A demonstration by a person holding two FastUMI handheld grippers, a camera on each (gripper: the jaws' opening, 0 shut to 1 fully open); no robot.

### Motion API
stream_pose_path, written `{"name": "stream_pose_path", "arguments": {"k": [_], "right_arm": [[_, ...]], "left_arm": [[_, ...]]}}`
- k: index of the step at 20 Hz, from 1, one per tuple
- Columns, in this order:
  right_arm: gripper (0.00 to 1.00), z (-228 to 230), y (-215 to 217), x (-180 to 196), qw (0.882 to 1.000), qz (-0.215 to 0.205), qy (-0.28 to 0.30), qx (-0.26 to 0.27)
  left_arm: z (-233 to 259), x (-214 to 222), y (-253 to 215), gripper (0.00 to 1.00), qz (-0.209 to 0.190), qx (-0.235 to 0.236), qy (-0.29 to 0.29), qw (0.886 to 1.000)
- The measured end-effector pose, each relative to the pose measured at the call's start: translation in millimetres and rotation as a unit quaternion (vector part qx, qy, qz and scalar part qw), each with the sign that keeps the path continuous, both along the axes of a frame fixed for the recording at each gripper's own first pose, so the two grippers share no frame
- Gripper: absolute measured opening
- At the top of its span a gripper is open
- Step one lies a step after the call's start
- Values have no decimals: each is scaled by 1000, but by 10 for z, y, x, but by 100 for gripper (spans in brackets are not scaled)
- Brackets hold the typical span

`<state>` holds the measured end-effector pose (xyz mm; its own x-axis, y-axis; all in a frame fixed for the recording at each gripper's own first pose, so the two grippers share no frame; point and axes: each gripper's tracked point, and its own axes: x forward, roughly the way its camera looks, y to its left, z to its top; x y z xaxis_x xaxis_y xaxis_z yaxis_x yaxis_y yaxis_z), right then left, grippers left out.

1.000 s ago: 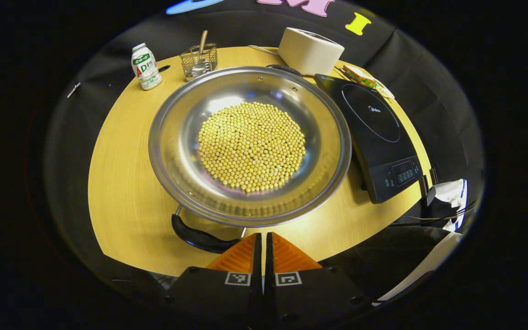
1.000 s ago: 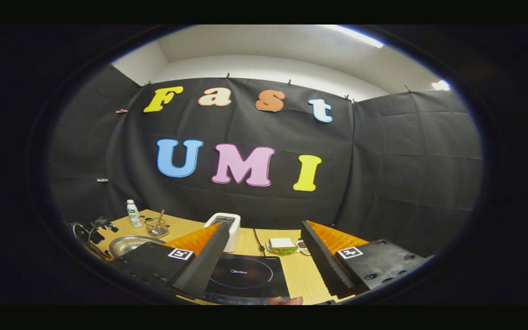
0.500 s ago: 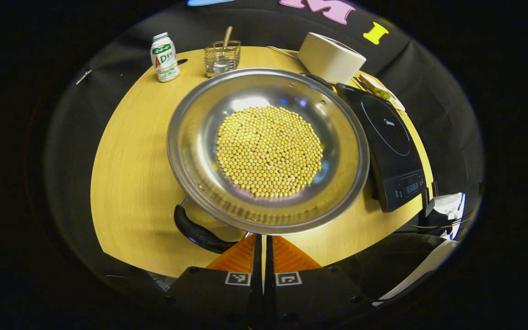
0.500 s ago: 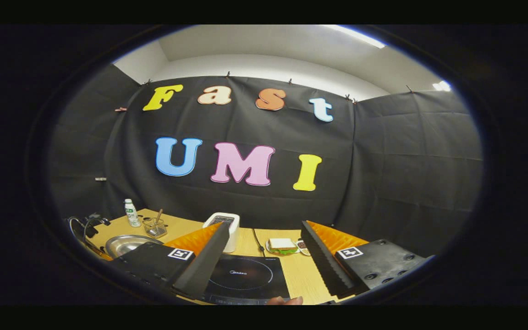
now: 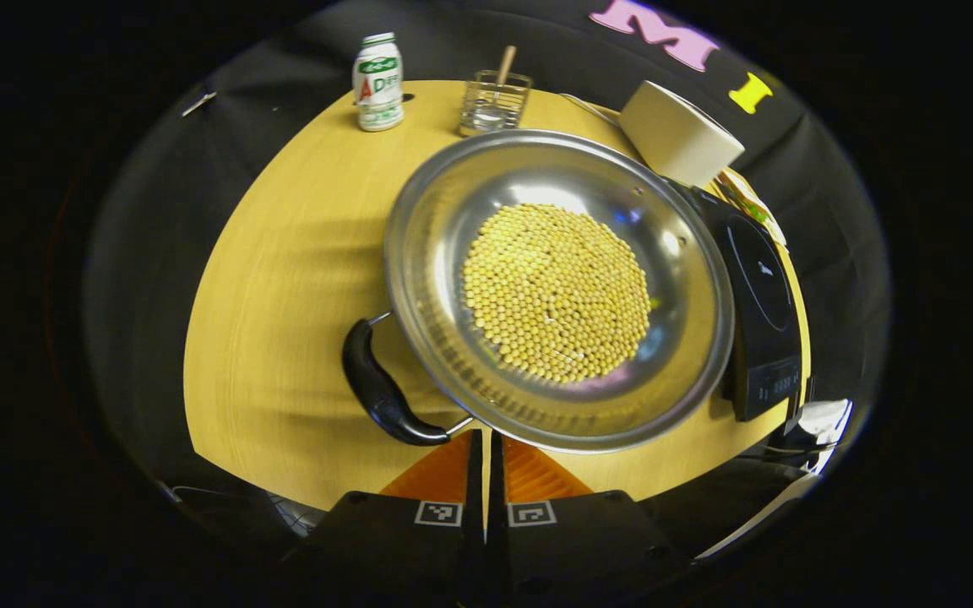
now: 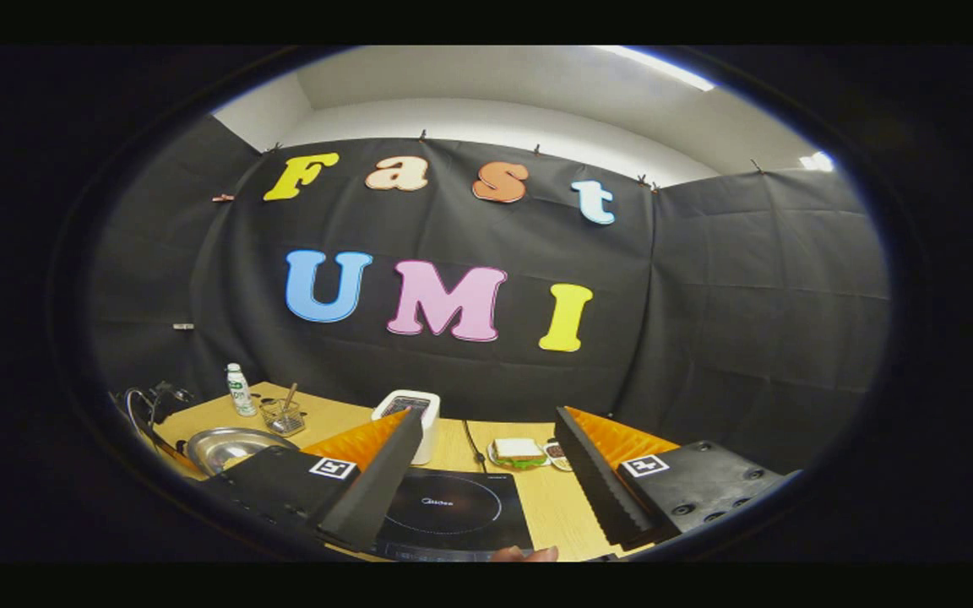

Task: First push the handle of the pot to place it horizontally, then grasp the pot with both hands and set it on the induction cooktop.

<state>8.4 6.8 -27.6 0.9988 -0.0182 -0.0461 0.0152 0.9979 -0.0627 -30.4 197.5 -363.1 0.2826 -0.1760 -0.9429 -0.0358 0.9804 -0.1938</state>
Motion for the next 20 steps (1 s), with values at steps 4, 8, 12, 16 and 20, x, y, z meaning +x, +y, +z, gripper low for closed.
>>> {"name": "stream_pose_path", "arguments": {"k": [4,8,12,16,20], "right_arm": [[98,-40,-5,-19,1000,-1,5,-7],[96,-52,-23,-4,1000,-4,10,-7],[96,-95,-2,3,1000,-6,15,-15],[96,-143,6,3,1000,-8,24,-17],[99,-171,-8,17,999,-11,27,-21]], "left_arm": [[-40,159,211,5,38,0,-7,999],[-62,374,412,5,53,13,-18,998],[-70,648,588,5,73,18,-35,997],[-96,911,718,5,87,23,-49,995],[-140,1076,788,5,84,35,-53,994]]}}
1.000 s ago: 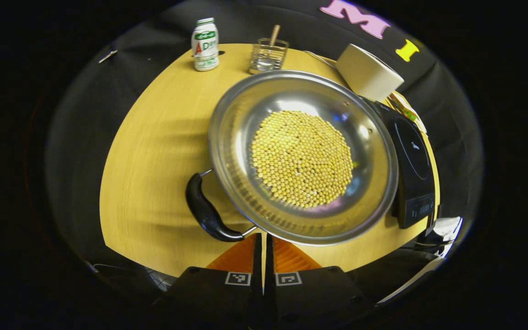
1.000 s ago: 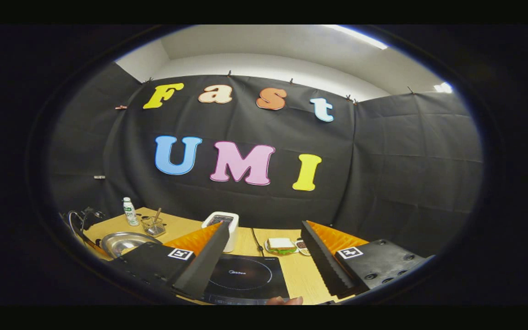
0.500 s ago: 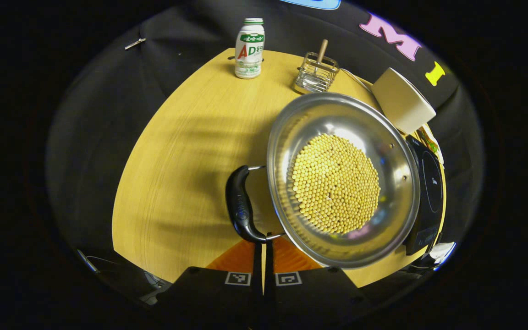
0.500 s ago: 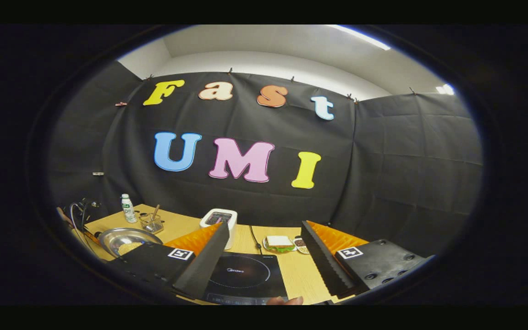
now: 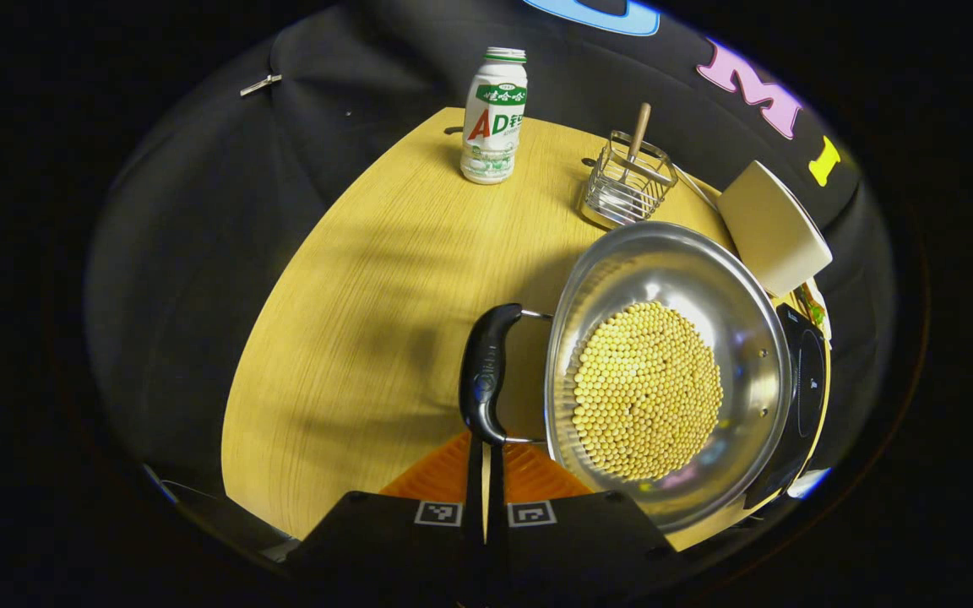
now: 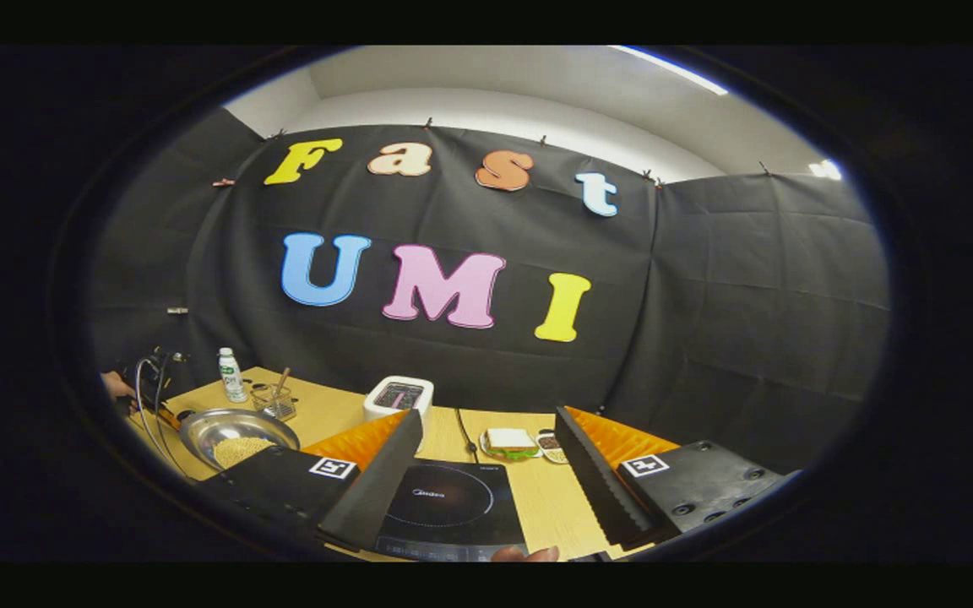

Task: First push the handle of the pot to place it horizontally, then grasp the pot with both hands and set it on the induction cooktop.

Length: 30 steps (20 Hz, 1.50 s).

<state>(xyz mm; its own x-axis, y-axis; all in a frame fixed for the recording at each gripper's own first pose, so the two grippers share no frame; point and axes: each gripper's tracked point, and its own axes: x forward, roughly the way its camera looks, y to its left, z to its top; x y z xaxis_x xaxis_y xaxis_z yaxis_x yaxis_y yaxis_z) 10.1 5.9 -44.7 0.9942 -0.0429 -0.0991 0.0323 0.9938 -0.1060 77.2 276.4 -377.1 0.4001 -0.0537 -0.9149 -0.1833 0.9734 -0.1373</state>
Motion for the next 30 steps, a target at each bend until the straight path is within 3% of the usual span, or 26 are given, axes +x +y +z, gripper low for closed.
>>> {"name": "stream_pose_path", "arguments": {"k": [6,9,11,14,17,19,20,22,25,30], "right_arm": [[98,-74,77,53,1000,6,10,3],[97,-145,160,104,1000,16,21,11],[96,-198,251,155,999,26,30,16],[98,-282,426,241,998,47,39,17],[98,-347,687,358,996,75,46,19],[98,-429,901,459,994,96,54,28],[98,-487,1022,498,992,106,60,33],[98,-652,1243,567,989,122,77,44],[98,-953,1559,642,981,144,115,64],[98,-1457,2021,734,964,165,190,89]], "left_arm": [[11,43,43,5,9,4,-26,1000],[164,-42,213,5,27,47,-67,996],[319,-60,377,5,50,84,-112,989],[638,-97,334,5,57,68,-168,982],[978,12,372,5,37,90,-232,968],[1149,67,285,6,3,101,-267,958],[1175,95,196,10,-13,94,-281,955],[1211,132,6,49,-35,66,-295,952],[1099,200,-62,99,-40,50,-286,956],[900,323,-140,96,-57,42,-257,964]]}}
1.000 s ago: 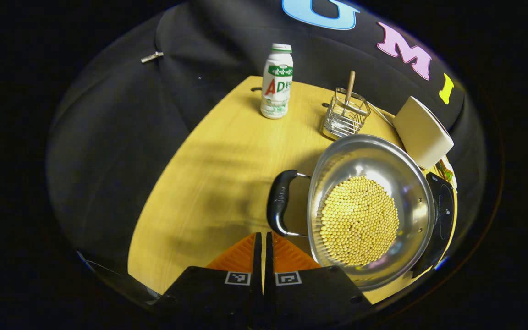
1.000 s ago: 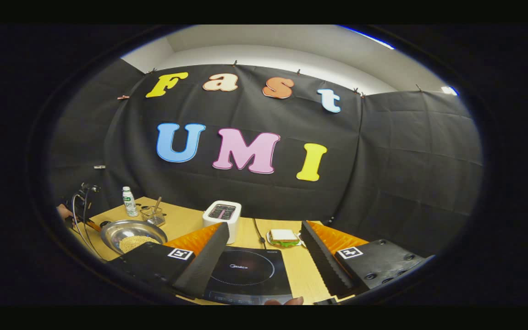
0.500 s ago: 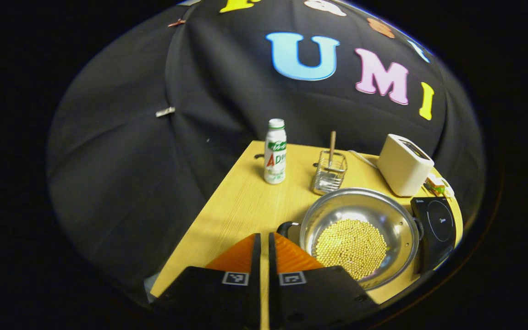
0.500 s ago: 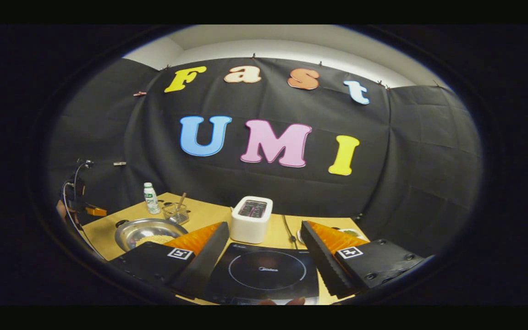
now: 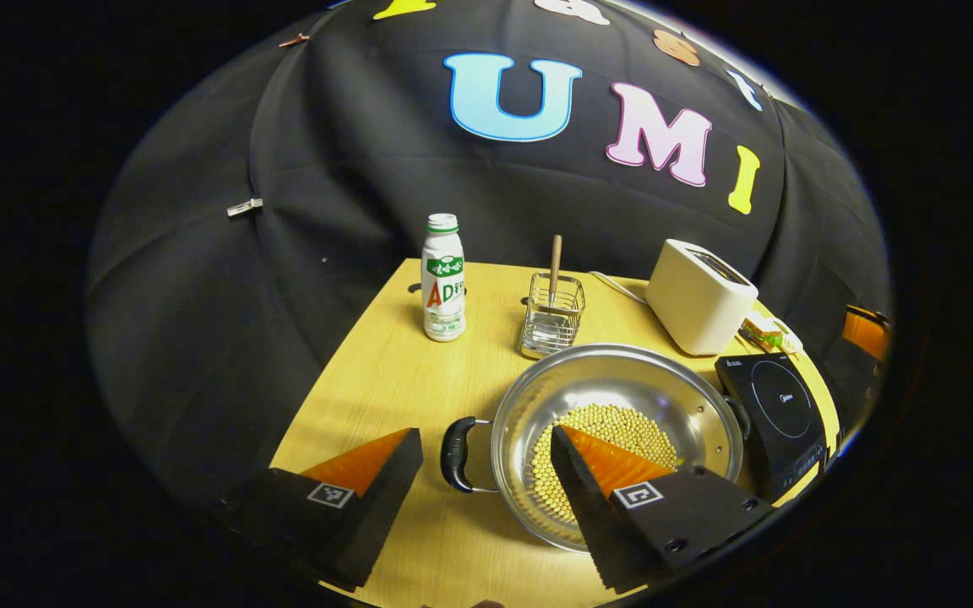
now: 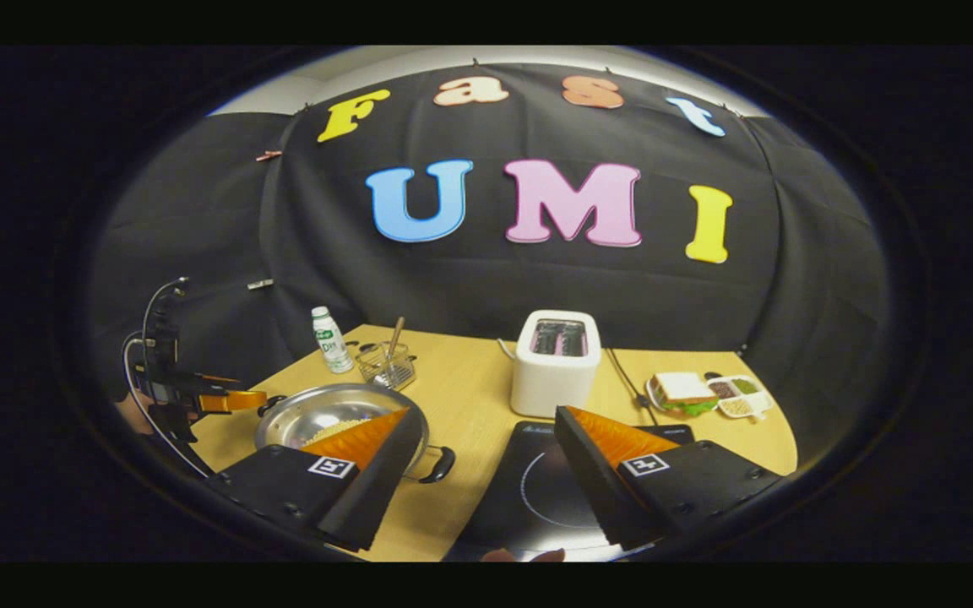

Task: First push the handle of the pot to place it horizontally, then grasp the pot with both hands and set it on the induction cooktop.

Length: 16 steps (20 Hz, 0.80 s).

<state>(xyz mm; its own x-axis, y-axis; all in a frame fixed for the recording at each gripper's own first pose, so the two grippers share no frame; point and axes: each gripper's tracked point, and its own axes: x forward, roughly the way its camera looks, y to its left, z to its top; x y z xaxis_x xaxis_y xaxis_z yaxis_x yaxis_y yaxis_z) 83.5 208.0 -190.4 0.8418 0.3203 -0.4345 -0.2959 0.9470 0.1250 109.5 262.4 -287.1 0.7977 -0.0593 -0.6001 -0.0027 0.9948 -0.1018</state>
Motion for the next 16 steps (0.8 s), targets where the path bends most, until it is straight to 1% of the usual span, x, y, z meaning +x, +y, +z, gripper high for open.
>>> {"name": "stream_pose_path", "arguments": {"k": [4,6,8,12,16], "right_arm": [[99,-398,287,78,998,7,68,15],[98,-596,399,58,994,5,107,16],[99,-817,505,61,990,3,140,14],[99,-1150,637,84,982,-3,191,9],[96,-1474,701,102,973,-17,229,-1]], "left_arm": [[-283,106,25,96,-6,5,37,999],[-439,141,41,95,-9,6,56,998],[-596,206,25,93,-10,4,69,998],[-715,324,15,90,-10,3,73,997],[-832,377,-16,84,-12,-2,82,997]]}}
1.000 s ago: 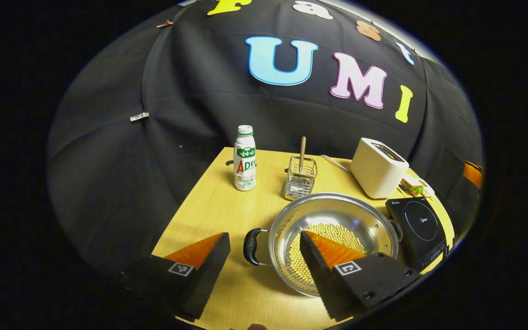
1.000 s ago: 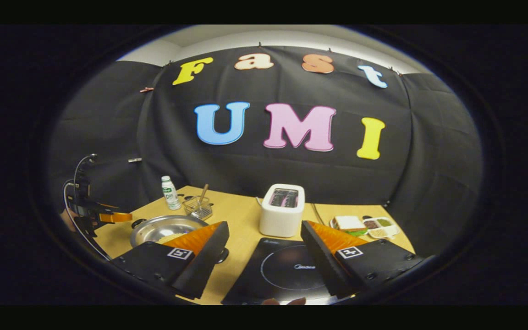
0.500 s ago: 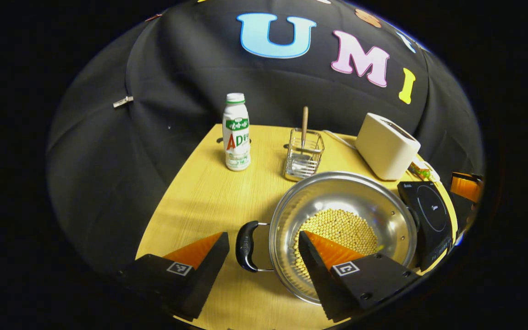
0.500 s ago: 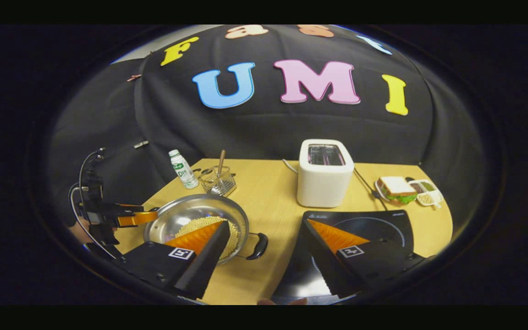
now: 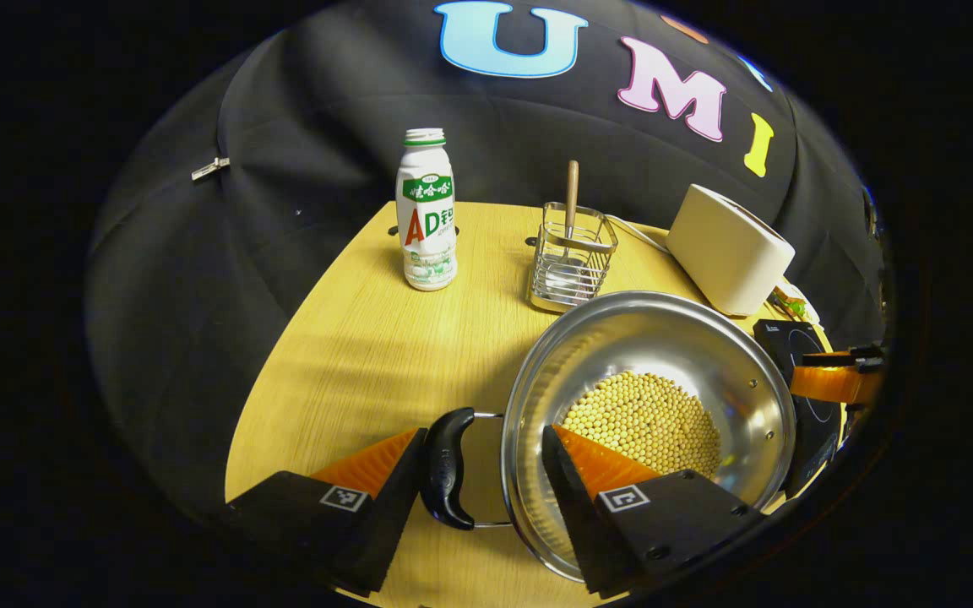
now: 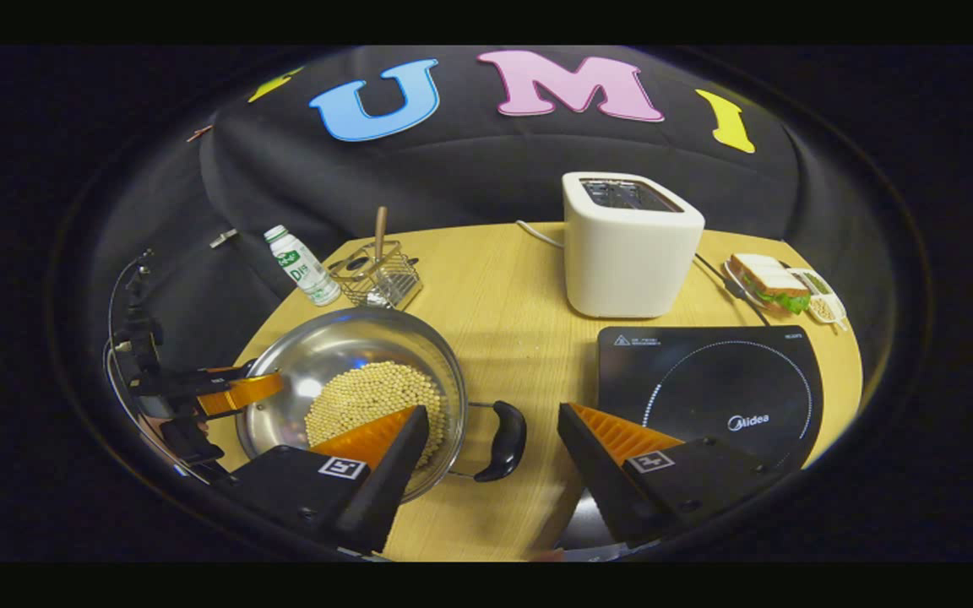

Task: First push the handle of the pot to place it horizontally, then grasp the pot with both hands and set it on the induction cooktop.

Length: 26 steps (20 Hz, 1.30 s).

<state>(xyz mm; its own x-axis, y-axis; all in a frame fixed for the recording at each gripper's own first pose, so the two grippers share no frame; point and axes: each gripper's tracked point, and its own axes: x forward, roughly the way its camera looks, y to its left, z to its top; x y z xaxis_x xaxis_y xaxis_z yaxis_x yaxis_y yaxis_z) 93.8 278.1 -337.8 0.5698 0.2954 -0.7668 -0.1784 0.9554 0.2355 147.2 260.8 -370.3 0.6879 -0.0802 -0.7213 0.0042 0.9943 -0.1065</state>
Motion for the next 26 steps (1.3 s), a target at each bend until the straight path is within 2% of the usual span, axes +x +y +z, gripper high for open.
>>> {"name": "stream_pose_path", "arguments": {"k": [2,3,4,5,8,9,10,11,14,15,16,18,19,20,21,23,26], "right_arm": [[90,-177,10,7,1000,0,19,-8],[82,-235,30,18,1000,-1,26,-8],[89,-306,33,36,999,-2,31,-11],[82,-359,46,55,999,-3,39,-10],[76,-484,57,80,998,-12,58,-10],[66,-502,69,99,998,-16,60,-10],[67,-528,91,99,998,-15,61,-9],[62,-505,83,127,998,-17,56,-10],[61,-529,96,128,999,-6,50,-20],[54,-511,100,129,998,-2,52,-20],[57,-512,97,149,998,4,51,-22],[49,-488,83,136,998,11,53,-29],[53,-453,74,137,998,10,53,-28],[49,-414,52,115,998,12,53,-27],[53,-355,36,114,998,15,51,-26],[53,-215,-23,100,998,18,50,-22],[53,-21,-164,71,998,21,50,-21]], "left_arm": [[-37,8,30,81,3,0,2,1000],[-50,12,48,78,4,2,4,1000],[-75,15,54,76,4,3,6,1000],[-88,20,59,71,2,1,7,1000],[-120,31,52,69,2,-10,4,1000],[-138,28,47,69,0,-14,4,1000],[-144,30,43,68,-3,-18,3,1000],[-161,15,42,67,-4,-21,5,1000],[-196,-22,37,67,-5,-24,17,1000],[-193,-10,34,65,-7,-22,16,1000],[-182,-14,38,64,-4,-21,17,1000],[-165,-24,9,61,4,-26,17,1000],[-143,-40,-2,59,6,-27,17,999],[-96,-54,-11,59,8,-26,16,999],[-20,-68,-18,59,10,-23,12,1000],[229,-195,-10,59,13,-19,13,1000],[337,-211,-176,59,15,-19,16,1000]]}}
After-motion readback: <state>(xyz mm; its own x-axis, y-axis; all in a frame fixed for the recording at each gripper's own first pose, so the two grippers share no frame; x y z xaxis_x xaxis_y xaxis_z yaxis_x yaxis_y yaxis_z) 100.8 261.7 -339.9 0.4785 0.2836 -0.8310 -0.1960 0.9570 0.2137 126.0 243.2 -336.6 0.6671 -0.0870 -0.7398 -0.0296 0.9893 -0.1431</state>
